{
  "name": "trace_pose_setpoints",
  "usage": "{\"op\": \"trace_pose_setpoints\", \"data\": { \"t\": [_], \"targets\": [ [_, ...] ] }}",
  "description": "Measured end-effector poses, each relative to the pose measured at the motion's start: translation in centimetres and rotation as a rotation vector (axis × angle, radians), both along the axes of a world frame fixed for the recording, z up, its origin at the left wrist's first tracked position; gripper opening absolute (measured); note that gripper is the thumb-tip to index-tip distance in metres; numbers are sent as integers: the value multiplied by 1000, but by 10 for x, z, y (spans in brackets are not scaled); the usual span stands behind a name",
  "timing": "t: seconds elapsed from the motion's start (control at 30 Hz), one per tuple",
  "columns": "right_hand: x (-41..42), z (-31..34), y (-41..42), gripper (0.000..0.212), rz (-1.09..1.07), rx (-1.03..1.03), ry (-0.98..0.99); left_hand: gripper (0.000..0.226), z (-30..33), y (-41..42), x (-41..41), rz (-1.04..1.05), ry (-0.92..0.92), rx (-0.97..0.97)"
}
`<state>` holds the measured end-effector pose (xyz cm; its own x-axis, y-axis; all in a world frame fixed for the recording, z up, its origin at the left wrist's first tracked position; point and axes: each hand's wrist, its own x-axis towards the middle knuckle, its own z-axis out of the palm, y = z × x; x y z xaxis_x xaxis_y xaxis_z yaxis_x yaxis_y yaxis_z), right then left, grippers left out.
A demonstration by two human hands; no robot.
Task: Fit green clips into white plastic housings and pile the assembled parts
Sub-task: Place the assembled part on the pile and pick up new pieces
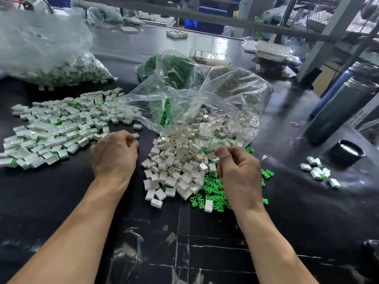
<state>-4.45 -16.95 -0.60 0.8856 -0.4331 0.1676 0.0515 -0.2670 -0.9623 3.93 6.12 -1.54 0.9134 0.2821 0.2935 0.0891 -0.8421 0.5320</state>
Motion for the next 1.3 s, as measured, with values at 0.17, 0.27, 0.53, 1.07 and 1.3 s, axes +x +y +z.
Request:
{"op": "trace_pose_setpoints", "data": {
  "t": [0.17, 0.27, 0.53, 1.07, 1.3],
  "targets": [
    [4, -1, -8, 15, -48, -16, 18, 33, 4, -1, -2, -17, 8, 14],
    [5, 0, -15, 9, -59, -38, 33, 29, 9, -11, -6, -151, -38, -92],
    [4, 9, -43, 8, -89, -491, 367, 16, 11, -27, -15, -289, 117, -183],
    [2, 14, -31, 11, 30, -640, 490, 20, 10, -29, -18, -295, 138, -236],
    [0, 14, -27, 15, -75, -587, 282, 22, 8, -29, -17, -274, 111, -282]
  ]
}}
